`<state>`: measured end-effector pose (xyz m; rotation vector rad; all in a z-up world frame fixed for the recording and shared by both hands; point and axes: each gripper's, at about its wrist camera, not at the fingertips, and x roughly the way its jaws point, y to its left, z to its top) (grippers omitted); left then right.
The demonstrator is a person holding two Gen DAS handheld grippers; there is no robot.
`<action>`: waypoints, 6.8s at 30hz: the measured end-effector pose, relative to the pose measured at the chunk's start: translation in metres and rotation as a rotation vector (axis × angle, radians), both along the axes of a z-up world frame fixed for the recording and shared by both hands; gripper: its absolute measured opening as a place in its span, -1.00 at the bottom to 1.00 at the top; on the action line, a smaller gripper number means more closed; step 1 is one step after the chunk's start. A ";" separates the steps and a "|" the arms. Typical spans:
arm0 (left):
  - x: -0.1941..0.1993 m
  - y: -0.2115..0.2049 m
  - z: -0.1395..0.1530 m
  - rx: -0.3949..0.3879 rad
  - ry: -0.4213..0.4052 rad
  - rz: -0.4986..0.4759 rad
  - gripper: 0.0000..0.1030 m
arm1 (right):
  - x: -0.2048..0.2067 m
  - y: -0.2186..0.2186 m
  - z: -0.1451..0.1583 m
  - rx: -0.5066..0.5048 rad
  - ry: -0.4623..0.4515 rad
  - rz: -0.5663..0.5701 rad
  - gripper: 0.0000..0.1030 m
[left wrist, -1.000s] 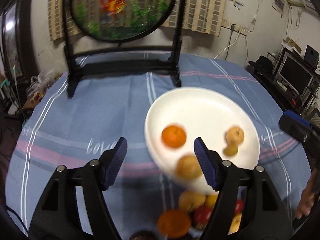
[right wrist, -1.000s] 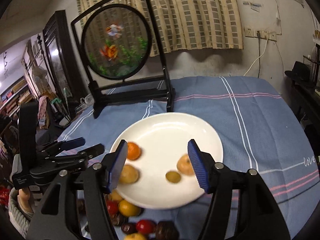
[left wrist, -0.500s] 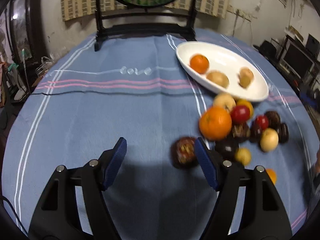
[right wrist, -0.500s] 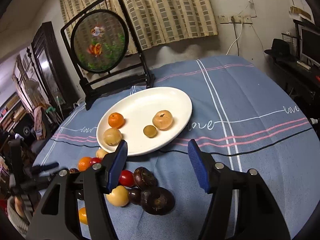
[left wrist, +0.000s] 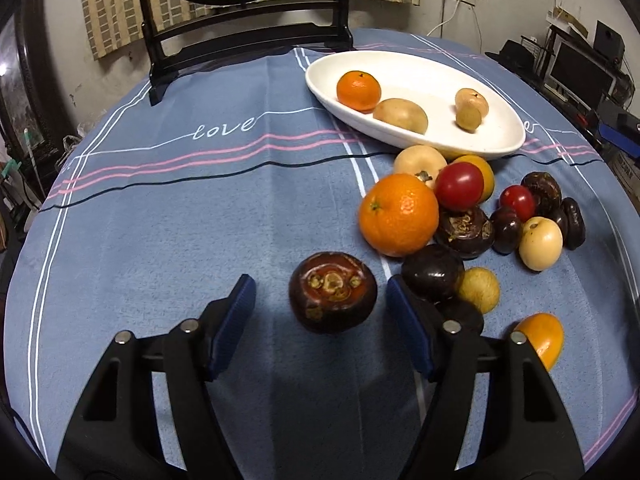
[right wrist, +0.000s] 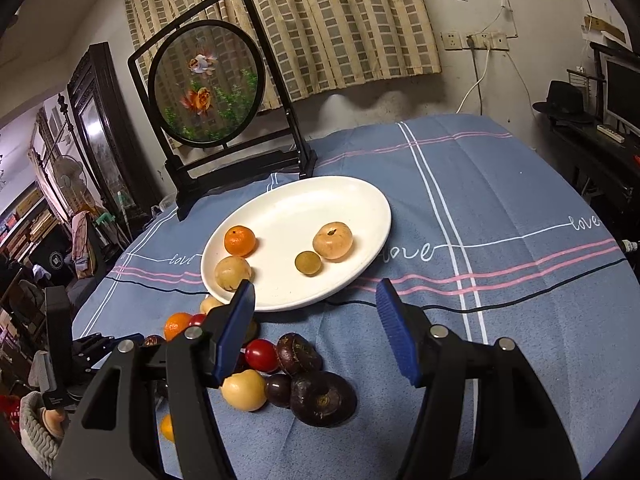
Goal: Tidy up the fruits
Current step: 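Grasp a dark mangosteen with the left tool while the right tool grasps another mangosteen, then lower both mangosteens onto the plate and open both tools, then grasp an orange with the left tool while the right tool moves toward the pile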
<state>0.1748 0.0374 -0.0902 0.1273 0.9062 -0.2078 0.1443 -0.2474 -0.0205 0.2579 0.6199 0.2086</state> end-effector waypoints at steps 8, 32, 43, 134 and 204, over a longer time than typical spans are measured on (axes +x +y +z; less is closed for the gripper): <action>0.003 -0.002 -0.002 0.005 -0.004 -0.008 -0.08 | 0.002 0.002 -0.004 0.003 0.021 0.010 0.23; -0.014 0.015 0.028 -0.079 -0.113 0.035 -0.16 | -0.002 0.012 -0.068 -0.024 0.255 0.055 0.19; -0.014 0.012 0.026 -0.074 -0.099 0.026 -0.15 | 0.001 0.020 -0.068 -0.049 0.228 0.059 0.00; 0.129 -0.064 0.097 -0.088 -0.182 0.025 -0.17 | 0.116 0.031 0.024 -0.139 0.007 0.021 -0.12; 0.018 0.020 0.035 -0.023 -0.160 0.170 0.40 | 0.015 0.008 -0.020 0.059 0.099 0.008 0.52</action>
